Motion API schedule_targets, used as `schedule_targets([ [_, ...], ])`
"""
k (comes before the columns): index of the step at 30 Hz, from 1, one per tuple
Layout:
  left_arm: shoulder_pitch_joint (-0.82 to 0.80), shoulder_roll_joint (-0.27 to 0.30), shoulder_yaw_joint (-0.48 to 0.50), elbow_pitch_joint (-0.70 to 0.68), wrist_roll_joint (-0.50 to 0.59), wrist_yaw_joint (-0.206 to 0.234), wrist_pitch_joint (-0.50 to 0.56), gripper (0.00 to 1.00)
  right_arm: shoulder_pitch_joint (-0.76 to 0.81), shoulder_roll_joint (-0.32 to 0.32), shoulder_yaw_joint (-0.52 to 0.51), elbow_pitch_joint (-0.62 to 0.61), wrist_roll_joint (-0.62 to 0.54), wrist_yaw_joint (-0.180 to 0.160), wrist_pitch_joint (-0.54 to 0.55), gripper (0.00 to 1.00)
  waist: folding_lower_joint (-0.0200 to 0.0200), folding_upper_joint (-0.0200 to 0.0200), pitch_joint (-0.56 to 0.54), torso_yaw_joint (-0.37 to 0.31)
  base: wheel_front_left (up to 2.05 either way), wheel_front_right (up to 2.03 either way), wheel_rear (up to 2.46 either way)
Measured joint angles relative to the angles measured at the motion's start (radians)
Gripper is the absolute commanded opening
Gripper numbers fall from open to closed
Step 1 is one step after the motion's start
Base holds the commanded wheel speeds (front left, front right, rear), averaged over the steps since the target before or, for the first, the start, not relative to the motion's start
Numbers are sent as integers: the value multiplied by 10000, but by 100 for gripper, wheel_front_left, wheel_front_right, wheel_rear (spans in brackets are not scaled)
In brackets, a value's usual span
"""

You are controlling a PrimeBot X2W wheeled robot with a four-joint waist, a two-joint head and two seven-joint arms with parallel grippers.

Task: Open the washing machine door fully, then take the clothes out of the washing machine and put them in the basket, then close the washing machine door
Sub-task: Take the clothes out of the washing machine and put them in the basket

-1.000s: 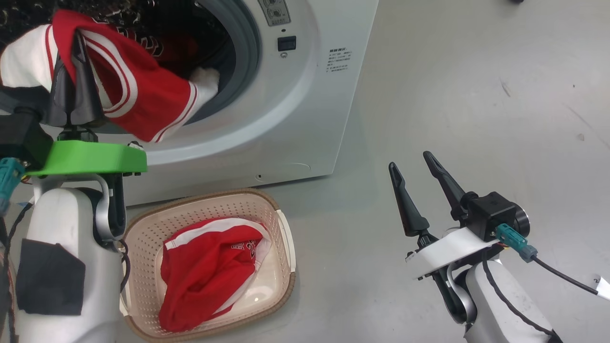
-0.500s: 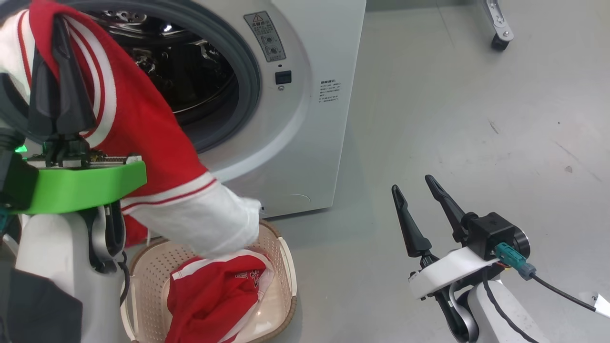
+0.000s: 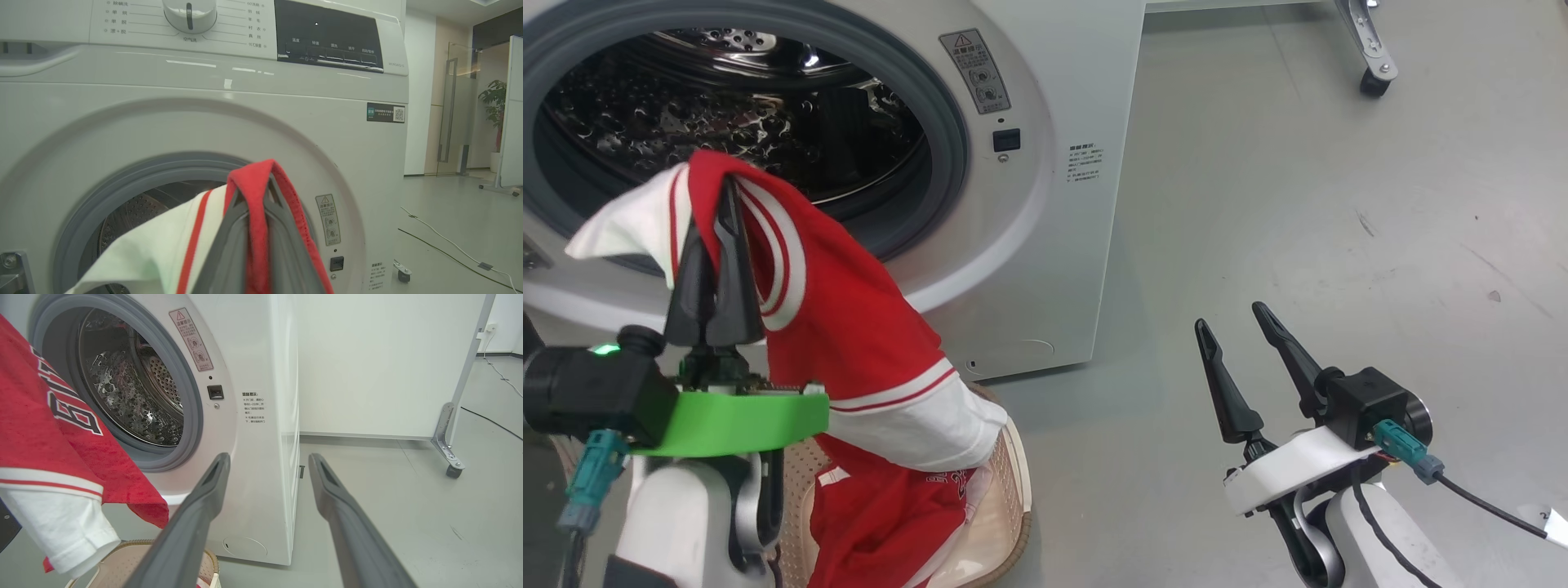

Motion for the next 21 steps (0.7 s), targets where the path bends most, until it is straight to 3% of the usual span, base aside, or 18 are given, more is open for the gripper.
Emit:
schedule_targets([
  [9,1369,-12,-314,943,-267,314,717,0,6,2,-19,-228,0,13,0,100,0,0,273,-37,0,0,0],
  [21,1777,-13,-491,2750,-593,399,1014,0,-103,10,-44,-671,-2,12,0,100,0,0,1180,-154,0,0,0],
])
